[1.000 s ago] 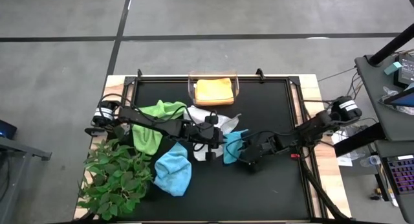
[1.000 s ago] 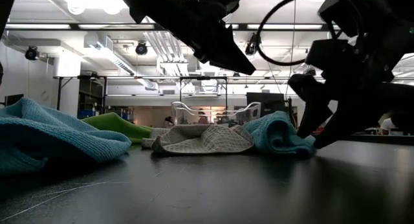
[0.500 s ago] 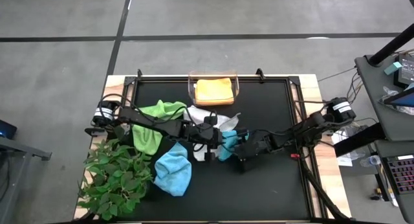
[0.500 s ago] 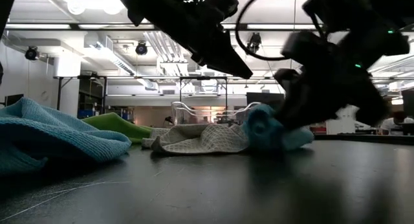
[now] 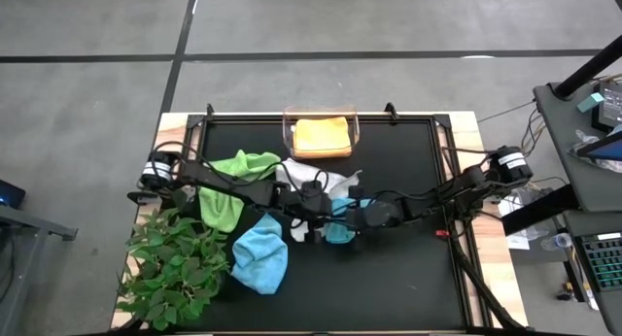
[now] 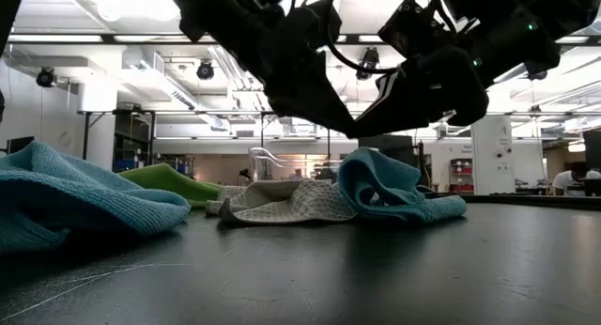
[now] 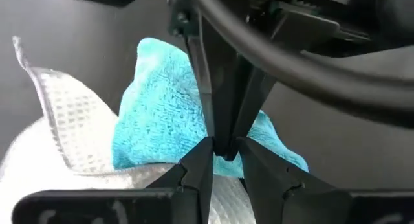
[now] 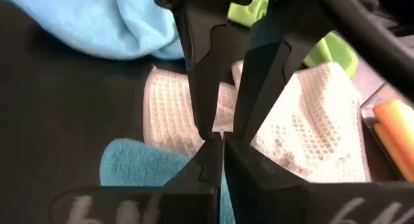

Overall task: Fold microfiber towels
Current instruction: Fold the right blue microfiber cloth

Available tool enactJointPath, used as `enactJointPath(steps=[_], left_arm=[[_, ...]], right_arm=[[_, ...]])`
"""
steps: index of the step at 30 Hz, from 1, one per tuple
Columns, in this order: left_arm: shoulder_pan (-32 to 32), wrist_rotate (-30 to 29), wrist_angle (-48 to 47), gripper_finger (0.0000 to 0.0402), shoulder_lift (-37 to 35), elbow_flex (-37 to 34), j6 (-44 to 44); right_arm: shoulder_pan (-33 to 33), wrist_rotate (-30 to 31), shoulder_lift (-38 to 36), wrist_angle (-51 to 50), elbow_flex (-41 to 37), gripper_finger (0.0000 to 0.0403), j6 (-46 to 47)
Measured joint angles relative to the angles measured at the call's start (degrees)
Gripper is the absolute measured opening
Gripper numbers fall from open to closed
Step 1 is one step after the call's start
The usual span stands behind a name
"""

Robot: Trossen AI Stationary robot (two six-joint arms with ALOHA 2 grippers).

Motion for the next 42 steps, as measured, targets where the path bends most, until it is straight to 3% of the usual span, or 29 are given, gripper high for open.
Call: enactJointPath(steps=[9,16,20,27,31,37,42], left_arm=[[0.04,-0.15,3.06,0.0066,2.35,-0.11,-6.80],[-0.53,0.96,2.45,0.0073,3.04,-0.74,-8.21],[-0.99,2.37,3.96,0.0109,2.96,-0.49,-8.88],[-1.09,-3.73,12.11,0.0204,6.54,-0.06,-12.69],[-1.09,-5.32,13.14,0.0224,9.77,0.70,-14.18],[-0.95,-5.84,13.00,0.0181,11.66,1.68,-14.23],[-0.72,-5.84,12.66,0.0063,10.67,1.32,-11.34]], right_arm=[[0.01,2.24,-1.17,-8.94,2.03,0.0008,-0.25],[2.03,3.92,-9.36,-20.89,1.89,0.0008,2.09],[4.19,3.23,-15.44,-27.47,1.51,0.0008,2.99],[7.08,2.97,-21.87,-30.03,-0.58,0.0008,4.40],[7.45,3.07,-22.83,-30.48,-1.29,0.0008,5.49],[7.46,3.25,-21.61,-30.01,-1.76,0.0008,5.86],[7.46,3.46,-21.09,-30.30,-2.58,0.0008,6.77]])
